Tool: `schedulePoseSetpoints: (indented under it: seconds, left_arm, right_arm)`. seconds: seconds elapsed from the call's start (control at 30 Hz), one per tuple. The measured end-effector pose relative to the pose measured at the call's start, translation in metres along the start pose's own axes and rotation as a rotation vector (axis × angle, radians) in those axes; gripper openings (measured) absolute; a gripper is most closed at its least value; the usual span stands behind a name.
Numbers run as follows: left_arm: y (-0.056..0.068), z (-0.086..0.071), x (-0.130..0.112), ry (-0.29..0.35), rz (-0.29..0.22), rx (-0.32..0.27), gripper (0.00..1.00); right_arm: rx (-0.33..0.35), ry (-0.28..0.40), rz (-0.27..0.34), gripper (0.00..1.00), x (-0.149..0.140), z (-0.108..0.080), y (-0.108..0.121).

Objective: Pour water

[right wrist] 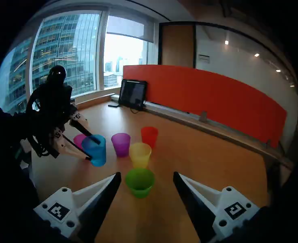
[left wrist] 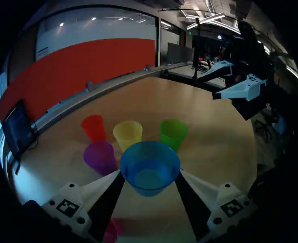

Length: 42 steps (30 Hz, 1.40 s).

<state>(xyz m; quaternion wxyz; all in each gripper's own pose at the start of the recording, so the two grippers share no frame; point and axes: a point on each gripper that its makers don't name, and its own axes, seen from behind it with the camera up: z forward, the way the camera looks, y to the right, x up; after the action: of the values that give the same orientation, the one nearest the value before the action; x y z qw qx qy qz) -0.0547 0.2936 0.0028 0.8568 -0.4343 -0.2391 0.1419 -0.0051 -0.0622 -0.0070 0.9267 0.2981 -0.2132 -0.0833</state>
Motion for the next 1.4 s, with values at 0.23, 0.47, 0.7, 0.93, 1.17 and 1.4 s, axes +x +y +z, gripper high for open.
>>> schedulePoseSetpoints:
  seconds: [0.23, 0.47, 0.7, 0.93, 1.17, 1.4]
  left_arm:
    - [-0.010, -0.021, 0.020, 0.071, -0.003, 0.042, 0.84]
    - [-0.025, -0.042, 0.038, 0.143, -0.009, 0.085, 0.84]
    - [-0.042, -0.064, 0.056, 0.216, -0.020, 0.130, 0.84]
    - [-0.055, -0.081, 0.066, 0.276, -0.030, 0.164, 0.84]
    - [-0.070, -0.101, 0.080, 0.345, -0.048, 0.196, 0.85]
    - [-0.085, -0.119, 0.091, 0.401, -0.057, 0.229, 0.84]
  right_arm:
    - [0.000, 0.006, -0.005, 1.00, 0.002, 0.001, -0.002]
    - [0.000, 0.010, -0.012, 1.00, 0.001, 0.005, -0.003]
    - [0.001, 0.009, -0.022, 1.00, -0.002, 0.011, -0.004]
    - [0.006, 0.010, -0.022, 1.00, -0.003, 0.016, -0.007]
    - [0.008, 0.004, -0.027, 1.00, -0.007, 0.022, -0.006]
    - [0.010, -0.006, -0.028, 1.00, -0.014, 0.030, -0.006]
